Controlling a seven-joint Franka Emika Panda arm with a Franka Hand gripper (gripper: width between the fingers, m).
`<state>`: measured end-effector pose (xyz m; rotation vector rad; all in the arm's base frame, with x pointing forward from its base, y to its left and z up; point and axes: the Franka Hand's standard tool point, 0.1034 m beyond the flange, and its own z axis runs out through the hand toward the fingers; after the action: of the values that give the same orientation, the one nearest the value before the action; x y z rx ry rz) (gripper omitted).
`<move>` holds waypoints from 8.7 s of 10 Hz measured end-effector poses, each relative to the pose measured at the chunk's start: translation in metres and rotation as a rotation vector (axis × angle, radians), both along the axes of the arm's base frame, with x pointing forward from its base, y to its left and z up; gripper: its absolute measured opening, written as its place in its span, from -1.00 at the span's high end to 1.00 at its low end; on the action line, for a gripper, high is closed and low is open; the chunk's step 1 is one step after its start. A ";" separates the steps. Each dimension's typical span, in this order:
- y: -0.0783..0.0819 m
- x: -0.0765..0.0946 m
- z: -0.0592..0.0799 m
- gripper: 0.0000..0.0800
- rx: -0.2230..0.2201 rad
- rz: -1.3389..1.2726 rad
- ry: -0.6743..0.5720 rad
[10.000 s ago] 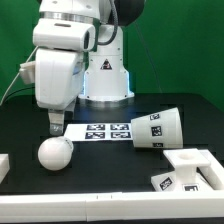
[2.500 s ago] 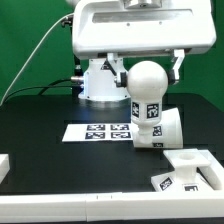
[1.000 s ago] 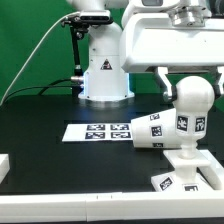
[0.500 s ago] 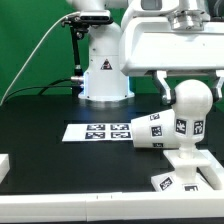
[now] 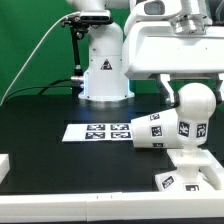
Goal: Assemble lamp
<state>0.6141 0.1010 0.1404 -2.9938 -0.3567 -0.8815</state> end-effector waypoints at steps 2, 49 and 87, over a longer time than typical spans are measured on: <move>-0.004 0.004 -0.005 -0.44 -0.004 -0.004 0.008; -0.007 0.008 -0.024 -0.75 0.340 -0.813 0.521; -0.009 0.015 -0.026 -0.42 -0.242 0.515 0.387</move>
Offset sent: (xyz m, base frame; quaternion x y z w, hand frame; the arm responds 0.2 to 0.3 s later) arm 0.0009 -0.0028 -0.0077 0.0219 0.0074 0.0145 0.9996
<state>0.6293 0.0920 0.1149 -2.9344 -1.2113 -0.2229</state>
